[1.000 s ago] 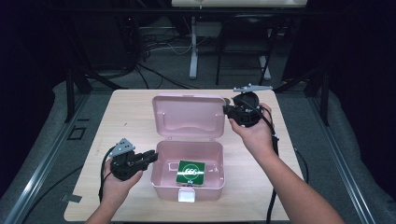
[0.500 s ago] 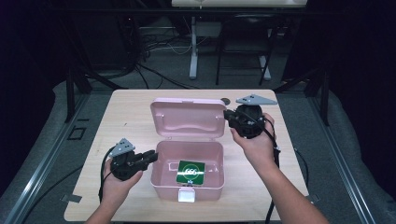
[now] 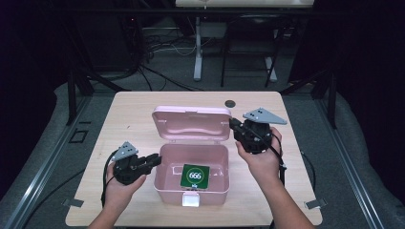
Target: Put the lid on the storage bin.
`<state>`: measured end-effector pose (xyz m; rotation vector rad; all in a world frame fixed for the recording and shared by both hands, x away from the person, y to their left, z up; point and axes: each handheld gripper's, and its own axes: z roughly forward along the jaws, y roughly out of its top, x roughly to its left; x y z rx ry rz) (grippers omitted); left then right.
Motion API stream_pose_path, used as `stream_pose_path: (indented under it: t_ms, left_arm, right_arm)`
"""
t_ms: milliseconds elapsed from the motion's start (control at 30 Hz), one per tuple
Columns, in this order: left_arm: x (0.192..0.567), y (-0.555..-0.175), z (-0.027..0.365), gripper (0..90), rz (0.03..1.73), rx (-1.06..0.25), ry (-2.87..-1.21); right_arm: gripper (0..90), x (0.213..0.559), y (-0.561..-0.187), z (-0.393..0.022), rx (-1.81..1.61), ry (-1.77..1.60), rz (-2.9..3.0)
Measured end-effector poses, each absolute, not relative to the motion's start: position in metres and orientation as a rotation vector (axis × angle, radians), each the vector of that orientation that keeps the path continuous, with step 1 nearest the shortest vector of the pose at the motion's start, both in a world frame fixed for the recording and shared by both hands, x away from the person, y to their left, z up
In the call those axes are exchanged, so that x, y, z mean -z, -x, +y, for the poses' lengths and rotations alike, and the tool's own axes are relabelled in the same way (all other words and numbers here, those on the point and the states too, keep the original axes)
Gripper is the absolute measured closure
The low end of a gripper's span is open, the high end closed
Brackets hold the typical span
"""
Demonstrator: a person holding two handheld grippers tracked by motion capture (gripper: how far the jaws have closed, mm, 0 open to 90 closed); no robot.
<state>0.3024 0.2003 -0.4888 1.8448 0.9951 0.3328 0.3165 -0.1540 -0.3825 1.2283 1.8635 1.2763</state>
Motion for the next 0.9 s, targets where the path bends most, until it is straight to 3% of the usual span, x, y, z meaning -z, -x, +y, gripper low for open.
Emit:
stream_pose_path:
  t_ms: [533,900]
  left_arm:
    - [0.488,-0.302,0.201,77.0,0.989,-0.344,-1.841]
    - [0.464,-0.306,0.206,69.1,0.979,-0.396,-1.780]
  right_arm:
    - [85.4,0.393,-0.305,-0.162,-1.416,-1.281,1.812]
    - [85.4,0.396,-0.304,-0.163,-1.449,-1.286,1.793]
